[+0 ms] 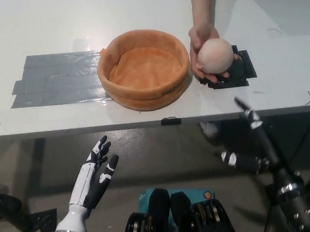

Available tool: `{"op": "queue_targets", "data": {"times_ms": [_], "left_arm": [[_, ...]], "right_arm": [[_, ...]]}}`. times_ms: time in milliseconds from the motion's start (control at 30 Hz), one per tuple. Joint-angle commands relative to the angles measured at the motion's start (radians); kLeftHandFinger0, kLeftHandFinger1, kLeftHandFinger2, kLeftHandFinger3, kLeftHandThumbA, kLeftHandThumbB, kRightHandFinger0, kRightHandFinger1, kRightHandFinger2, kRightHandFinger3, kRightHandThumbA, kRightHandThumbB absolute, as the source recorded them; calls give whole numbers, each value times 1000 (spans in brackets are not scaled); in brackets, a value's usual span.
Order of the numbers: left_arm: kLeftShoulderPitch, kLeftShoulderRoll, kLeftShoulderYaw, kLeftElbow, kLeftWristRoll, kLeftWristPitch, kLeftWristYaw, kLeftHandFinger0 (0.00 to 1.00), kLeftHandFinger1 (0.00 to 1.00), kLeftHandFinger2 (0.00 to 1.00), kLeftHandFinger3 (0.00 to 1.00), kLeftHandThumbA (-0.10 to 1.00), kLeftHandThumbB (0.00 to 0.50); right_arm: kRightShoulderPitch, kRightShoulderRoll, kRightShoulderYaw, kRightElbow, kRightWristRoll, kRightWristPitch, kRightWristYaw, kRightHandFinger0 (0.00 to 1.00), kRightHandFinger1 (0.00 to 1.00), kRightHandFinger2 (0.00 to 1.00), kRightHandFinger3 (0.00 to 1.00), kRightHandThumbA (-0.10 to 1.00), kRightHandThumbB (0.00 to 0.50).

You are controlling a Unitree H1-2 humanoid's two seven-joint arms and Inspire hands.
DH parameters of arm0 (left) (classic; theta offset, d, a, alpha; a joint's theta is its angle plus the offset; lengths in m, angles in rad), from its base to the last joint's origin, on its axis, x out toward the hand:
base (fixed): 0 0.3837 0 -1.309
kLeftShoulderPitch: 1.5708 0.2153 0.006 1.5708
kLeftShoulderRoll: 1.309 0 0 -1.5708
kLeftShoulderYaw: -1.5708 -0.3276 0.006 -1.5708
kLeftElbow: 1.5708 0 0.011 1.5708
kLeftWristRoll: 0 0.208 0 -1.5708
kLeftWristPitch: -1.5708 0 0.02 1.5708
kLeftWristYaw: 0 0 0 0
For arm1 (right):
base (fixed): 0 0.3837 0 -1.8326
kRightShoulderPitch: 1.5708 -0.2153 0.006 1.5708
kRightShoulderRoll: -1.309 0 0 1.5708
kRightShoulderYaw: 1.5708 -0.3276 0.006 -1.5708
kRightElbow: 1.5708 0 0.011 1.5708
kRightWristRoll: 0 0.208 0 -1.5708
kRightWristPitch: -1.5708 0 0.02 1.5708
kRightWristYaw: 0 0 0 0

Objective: A person hands a emotional support dumpling to the robot which it grabs with its right hand and places in the soft place kept infront of it in the centre of the desk

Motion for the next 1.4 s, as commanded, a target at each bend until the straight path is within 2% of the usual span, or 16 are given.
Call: {"op": "queue_targets", "data": {"times_ms": [0, 133, 233, 333, 467, 533, 867, 967, 1267, 1333, 1367], "left_arm": [[0, 9, -1, -13, 21, -34, 13, 1000, 1000, 1000, 1000, 873, 24], [-6, 4, -2, -20, 19, -23, 7, 1000, 1000, 1000, 1000, 866, 7], [-11, 4, 1, -21, 15, -25, 6, 1000, 1000, 1000, 1000, 858, 22], [-15, 6, 1, -19, 16, -34, 8, 1000, 1000, 1000, 1000, 864, 25], [-11, 5, 0, -32, 15, -31, 5, 1000, 1000, 1000, 1000, 884, 24], [-11, 5, 0, -31, 15, -32, 5, 1000, 1000, 1000, 1000, 897, 40], [-13, 2, 0, -41, 18, -20, 5, 1000, 1000, 1000, 1000, 899, 31], [-16, 3, 0, -39, 18, -26, 5, 1000, 1000, 1000, 1000, 897, 40], [-17, 5, 1, -34, 20, -38, 5, 1000, 1000, 1000, 1000, 906, 38], [-21, 5, 2, -31, 22, -36, 7, 1000, 1000, 1000, 1000, 910, 42], [-23, 5, 3, -29, 22, -39, 8, 1000, 1000, 1000, 1000, 910, 41]], "right_arm": [[-124, -12, -53, -83, -13, 95, -11, 1000, 1000, 1000, 1000, 902, 226], [-281, -64, -69, -50, -65, 208, 22, 1000, 1000, 1000, 1000, 902, 260], [-406, -99, -53, 23, -84, 285, 51, 1000, 1000, 1000, 1000, 904, 287], [-484, -115, -31, 89, -105, 322, 59, 1000, 1000, 1000, 1000, 931, 322], [-597, -124, -12, 212, -99, 366, 80, 1000, 1000, 1000, 1000, 899, 370], [-638, -122, 4, 261, -108, 387, 86, 1000, 1000, 1000, 1000, 902, 366], [-746, -89, 63, 470, -94, 388, 91, 1000, 1000, 1000, 1000, 886, 383], [-750, -83, 77, 504, -86, 383, 114, 1000, 1000, 1000, 1000, 944, 380], [-752, -72, 114, 639, -81, 392, 155, 1000, 1000, 1000, 1000, 962, 432], [-769, -80, 131, 682, -88, 439, 192, 1000, 1000, 1000, 1000, 917, 434], [-774, -83, 135, 687, -87, 461, 208, 1000, 1000, 1000, 1000, 846, 413]]}}
